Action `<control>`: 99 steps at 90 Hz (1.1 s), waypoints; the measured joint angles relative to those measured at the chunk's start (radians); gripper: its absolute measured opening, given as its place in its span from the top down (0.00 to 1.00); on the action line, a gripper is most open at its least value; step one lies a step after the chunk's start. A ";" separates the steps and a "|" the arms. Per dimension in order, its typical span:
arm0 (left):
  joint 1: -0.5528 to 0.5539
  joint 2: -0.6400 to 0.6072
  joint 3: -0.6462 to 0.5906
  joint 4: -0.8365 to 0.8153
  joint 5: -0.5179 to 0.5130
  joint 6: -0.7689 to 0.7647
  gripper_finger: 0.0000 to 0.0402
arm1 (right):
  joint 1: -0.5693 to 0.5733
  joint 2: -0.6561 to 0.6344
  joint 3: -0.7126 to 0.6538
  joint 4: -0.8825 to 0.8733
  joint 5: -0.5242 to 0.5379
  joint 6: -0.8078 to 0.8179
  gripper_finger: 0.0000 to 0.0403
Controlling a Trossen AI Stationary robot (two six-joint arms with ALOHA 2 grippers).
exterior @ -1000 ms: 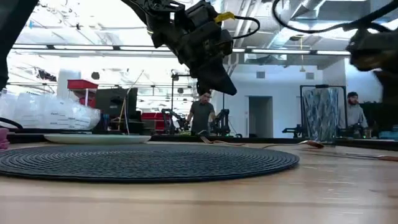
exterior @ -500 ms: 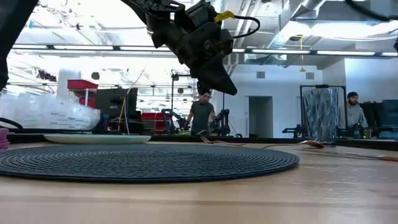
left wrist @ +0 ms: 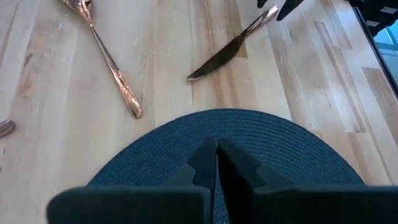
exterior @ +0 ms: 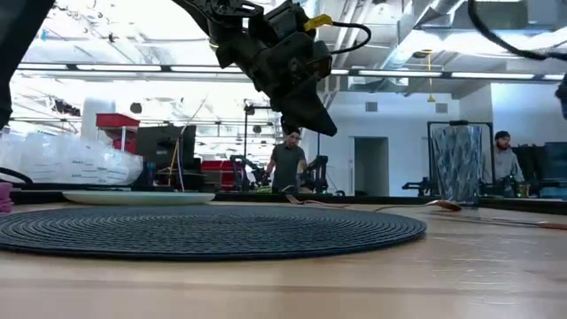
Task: Set table place
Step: Put the brown table knife on the blue table mat
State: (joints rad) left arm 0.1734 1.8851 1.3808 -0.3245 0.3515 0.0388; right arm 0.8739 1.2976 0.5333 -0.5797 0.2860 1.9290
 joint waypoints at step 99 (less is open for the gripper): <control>0.007 0.353 0.217 0.293 0.476 -0.595 1.00 | -0.015 0.180 0.013 0.171 0.008 -0.051 1.00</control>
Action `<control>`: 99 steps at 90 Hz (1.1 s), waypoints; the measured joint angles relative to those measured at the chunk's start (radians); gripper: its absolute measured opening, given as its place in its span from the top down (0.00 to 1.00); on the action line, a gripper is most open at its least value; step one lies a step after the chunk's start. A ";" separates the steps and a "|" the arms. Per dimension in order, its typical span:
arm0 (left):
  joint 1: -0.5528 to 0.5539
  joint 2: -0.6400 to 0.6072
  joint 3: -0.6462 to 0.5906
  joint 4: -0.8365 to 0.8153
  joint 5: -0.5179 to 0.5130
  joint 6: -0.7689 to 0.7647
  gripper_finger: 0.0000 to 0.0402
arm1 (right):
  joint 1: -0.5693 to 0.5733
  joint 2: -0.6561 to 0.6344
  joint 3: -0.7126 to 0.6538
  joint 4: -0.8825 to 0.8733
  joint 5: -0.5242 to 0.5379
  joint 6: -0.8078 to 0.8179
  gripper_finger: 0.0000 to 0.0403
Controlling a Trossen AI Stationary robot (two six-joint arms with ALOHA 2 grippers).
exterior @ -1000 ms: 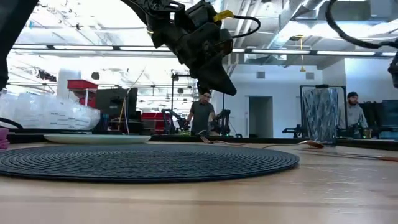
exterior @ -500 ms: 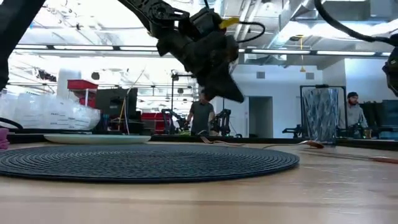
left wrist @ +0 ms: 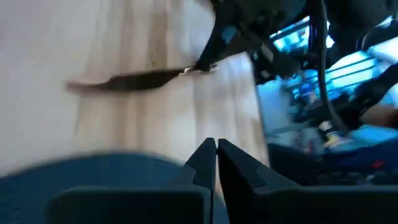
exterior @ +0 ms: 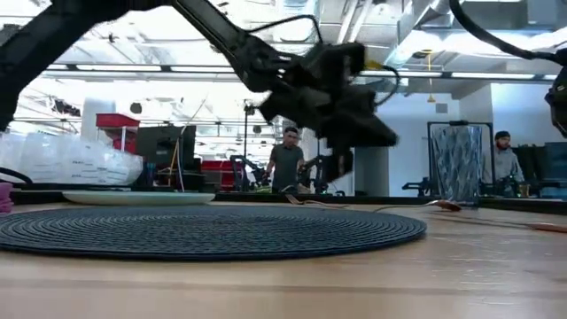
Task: Set table place
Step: Put the brown table knife on the blue table mat
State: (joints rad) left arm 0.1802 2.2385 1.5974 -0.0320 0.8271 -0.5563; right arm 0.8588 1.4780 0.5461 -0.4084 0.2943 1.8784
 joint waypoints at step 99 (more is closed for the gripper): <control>-0.002 0.120 0.124 -0.161 -0.188 -0.162 0.71 | 0.004 0.003 -0.001 0.032 -0.007 0.017 1.00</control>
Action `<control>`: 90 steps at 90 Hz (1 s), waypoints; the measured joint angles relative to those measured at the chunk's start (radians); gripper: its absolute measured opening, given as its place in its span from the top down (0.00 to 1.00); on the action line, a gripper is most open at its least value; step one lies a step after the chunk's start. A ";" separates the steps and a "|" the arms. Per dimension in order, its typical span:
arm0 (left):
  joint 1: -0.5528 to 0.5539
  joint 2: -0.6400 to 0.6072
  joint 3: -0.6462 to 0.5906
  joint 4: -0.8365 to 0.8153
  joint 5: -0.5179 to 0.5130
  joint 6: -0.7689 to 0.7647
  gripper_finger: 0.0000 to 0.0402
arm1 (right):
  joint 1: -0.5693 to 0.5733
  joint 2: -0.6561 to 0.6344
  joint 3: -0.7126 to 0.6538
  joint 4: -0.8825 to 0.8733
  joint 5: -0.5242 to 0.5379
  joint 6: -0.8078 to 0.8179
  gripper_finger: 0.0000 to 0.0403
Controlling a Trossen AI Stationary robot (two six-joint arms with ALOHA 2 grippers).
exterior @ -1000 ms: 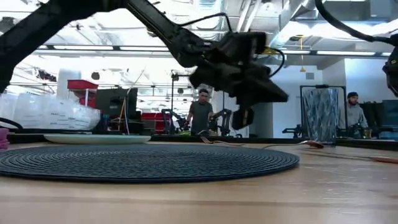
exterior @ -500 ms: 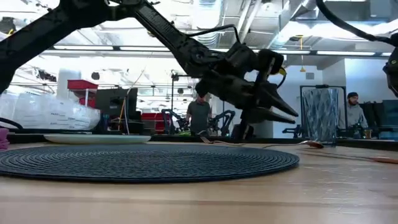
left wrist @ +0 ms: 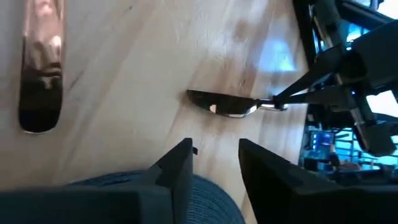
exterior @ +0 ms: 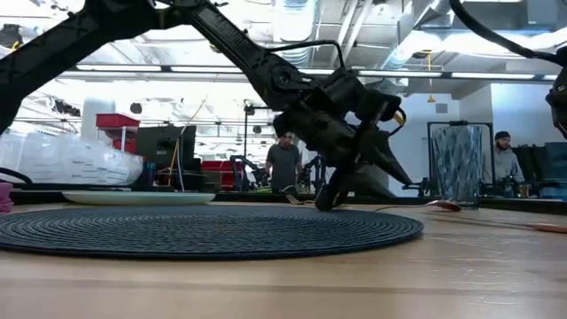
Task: Set table place
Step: Put the brown table knife on the blue table mat
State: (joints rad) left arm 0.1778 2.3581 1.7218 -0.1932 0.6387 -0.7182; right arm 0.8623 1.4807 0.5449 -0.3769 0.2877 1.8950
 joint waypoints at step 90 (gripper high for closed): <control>0.003 0.001 0.239 -0.427 -0.267 0.271 0.76 | 0.000 0.002 -0.002 0.031 -0.009 -0.018 1.00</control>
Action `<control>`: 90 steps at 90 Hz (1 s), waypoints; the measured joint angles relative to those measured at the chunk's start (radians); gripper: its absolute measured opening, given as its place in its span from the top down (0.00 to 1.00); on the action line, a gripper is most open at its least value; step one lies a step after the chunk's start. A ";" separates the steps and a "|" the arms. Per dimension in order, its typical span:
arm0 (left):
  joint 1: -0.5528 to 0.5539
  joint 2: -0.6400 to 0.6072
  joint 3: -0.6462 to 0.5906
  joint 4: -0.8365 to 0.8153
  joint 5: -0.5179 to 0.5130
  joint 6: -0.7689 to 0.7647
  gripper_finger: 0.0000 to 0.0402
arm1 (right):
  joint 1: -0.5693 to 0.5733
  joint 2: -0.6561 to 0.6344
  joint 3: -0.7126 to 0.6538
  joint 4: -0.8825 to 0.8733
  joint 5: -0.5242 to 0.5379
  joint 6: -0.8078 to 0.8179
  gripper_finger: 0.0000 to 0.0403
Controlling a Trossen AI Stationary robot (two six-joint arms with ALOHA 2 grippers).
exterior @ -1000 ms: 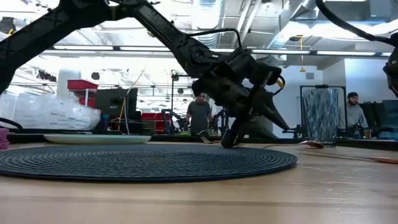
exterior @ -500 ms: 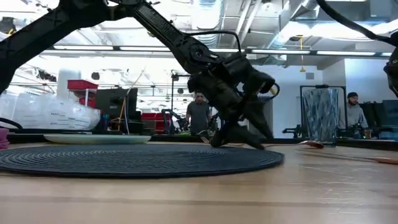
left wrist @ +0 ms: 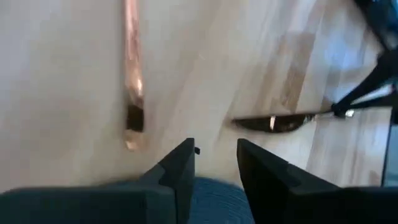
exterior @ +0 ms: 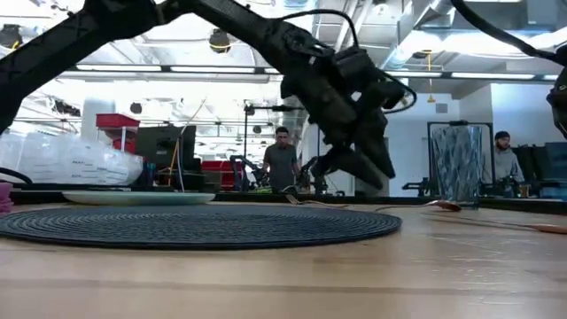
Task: Set table place
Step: Put the brown table knife on the blue table mat
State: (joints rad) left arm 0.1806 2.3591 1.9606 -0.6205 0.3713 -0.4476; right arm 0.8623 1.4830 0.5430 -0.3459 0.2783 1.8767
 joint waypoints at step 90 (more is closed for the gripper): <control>-0.050 0.000 -0.017 0.056 0.061 -0.018 0.76 | -0.042 0.000 0.000 0.020 -0.023 -0.075 1.00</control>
State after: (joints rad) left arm 0.1309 2.3589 1.9440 -0.5643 0.4326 -0.4656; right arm 0.8206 1.4830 0.5430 -0.3261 0.2556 1.8018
